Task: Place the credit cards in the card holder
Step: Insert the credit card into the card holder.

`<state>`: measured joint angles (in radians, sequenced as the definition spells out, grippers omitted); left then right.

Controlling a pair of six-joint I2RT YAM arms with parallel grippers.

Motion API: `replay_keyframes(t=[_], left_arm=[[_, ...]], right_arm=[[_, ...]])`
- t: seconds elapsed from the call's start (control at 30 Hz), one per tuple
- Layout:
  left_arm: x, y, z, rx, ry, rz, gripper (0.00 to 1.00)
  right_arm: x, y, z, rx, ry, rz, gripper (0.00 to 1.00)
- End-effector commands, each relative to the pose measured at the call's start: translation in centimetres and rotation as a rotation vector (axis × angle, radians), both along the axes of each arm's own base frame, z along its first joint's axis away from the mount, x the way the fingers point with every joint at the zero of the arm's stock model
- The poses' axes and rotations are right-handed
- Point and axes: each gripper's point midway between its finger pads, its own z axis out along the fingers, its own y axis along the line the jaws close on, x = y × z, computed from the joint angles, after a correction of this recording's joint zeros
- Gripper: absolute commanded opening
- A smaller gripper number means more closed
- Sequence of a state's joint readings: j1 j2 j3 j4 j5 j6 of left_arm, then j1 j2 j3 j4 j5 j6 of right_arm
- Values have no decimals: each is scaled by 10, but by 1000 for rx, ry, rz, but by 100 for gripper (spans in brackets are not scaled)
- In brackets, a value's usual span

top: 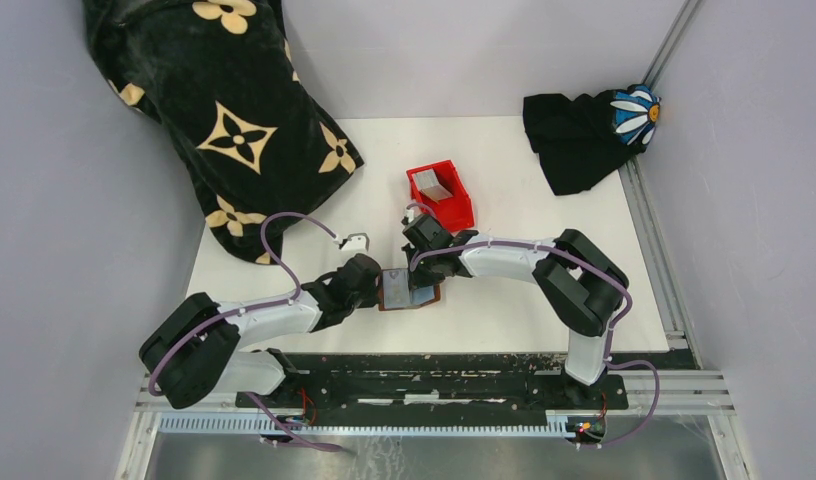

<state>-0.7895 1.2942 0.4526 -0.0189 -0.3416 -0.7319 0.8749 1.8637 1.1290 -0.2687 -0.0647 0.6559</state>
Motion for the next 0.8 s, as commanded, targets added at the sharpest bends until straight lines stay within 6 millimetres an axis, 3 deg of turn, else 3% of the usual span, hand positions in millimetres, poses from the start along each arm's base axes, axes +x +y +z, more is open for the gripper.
replay_keyframes(t=[0.0,0.5,0.77], left_arm=[[-2,-9,0,-16,18,-32,10],[-2,-11,3,-35,10,-33,9],[4,6,14,1,-36,39,15]], right_arm=[[6,14,13,17,-42,23,2],[1,19,14,3,-49,58,4],[12,6,29,-43,-133,45,11]])
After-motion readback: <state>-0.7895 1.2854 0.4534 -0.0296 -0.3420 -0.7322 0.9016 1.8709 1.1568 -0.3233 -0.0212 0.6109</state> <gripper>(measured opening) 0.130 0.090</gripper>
